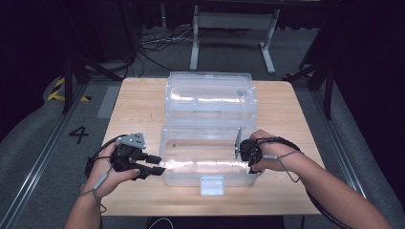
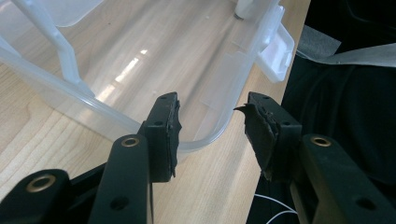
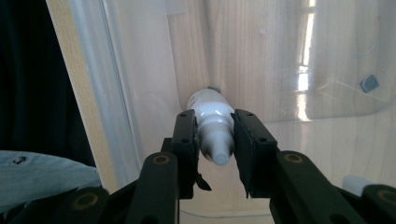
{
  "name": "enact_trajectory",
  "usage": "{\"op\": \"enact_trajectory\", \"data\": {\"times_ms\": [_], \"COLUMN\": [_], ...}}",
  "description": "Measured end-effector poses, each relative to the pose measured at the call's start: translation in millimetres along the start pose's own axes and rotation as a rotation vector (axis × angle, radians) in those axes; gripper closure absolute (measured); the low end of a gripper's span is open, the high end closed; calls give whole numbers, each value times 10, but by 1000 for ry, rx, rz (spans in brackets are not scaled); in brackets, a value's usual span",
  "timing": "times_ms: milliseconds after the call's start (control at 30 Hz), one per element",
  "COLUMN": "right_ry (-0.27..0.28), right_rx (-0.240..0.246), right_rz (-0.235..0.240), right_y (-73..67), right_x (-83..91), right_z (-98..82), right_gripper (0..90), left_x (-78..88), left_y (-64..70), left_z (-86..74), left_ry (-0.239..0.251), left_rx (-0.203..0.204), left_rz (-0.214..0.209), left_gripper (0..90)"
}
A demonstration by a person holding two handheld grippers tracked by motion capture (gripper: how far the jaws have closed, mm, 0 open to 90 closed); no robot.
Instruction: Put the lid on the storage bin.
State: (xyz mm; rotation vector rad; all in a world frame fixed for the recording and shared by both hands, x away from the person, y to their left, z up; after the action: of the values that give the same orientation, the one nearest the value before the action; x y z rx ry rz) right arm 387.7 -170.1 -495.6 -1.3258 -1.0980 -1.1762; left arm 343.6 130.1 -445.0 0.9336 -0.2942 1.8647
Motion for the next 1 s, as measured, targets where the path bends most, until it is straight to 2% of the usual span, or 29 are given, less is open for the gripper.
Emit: {"op": "enact_trajectory", "data": {"times_ms": [367, 467, 667, 767, 833, 867, 900, 1000], "right_ry": [54, 104, 177, 225, 235, 234, 242, 246], "right_rx": [-24, -41, -49, -57, -40, -48, -26, -20], "right_rz": [-3, -11, -14, 25, 26, 28, 25, 40], "right_y": [-34, -57, -169, -276, -289, -323, -334, -390], "right_x": [135, 232, 413, 461, 463, 462, 441, 344], "right_z": [21, 46, 72, 115, 128, 135, 157, 197], "right_gripper": [641, 593, 578, 561, 561, 561, 562, 564], "left_x": [8, 6, -14, -24, -31, -35, -37, -33], "left_y": [-19, -23, -30, -32, -34, -33, -34, -46], "left_z": [13, 38, 78, 84, 90, 94, 96, 107], "left_ry": [3, 8, 12, 12, 11, 12, 12, 22], "left_rx": [-4, -7, -15, -14, -16, -16, -16, -11], "left_rz": [5, 5, 6, 3, 4, 5, 7, 14], "left_gripper": [549, 543, 542, 539, 539, 538, 535, 518]}}
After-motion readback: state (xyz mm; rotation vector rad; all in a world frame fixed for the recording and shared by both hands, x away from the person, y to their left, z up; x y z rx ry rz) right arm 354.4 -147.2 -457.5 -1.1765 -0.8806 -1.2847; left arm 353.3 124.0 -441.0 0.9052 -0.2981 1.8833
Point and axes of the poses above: each handheld gripper's, and its own axes: x roughly backward along the jaws, z roughly out of its top, y roughly to its right, the point moved 10 cm from there along -x, roughly forward along the jaws, and after that the axes turned 4 degrees about z, right-handed, at the moved point
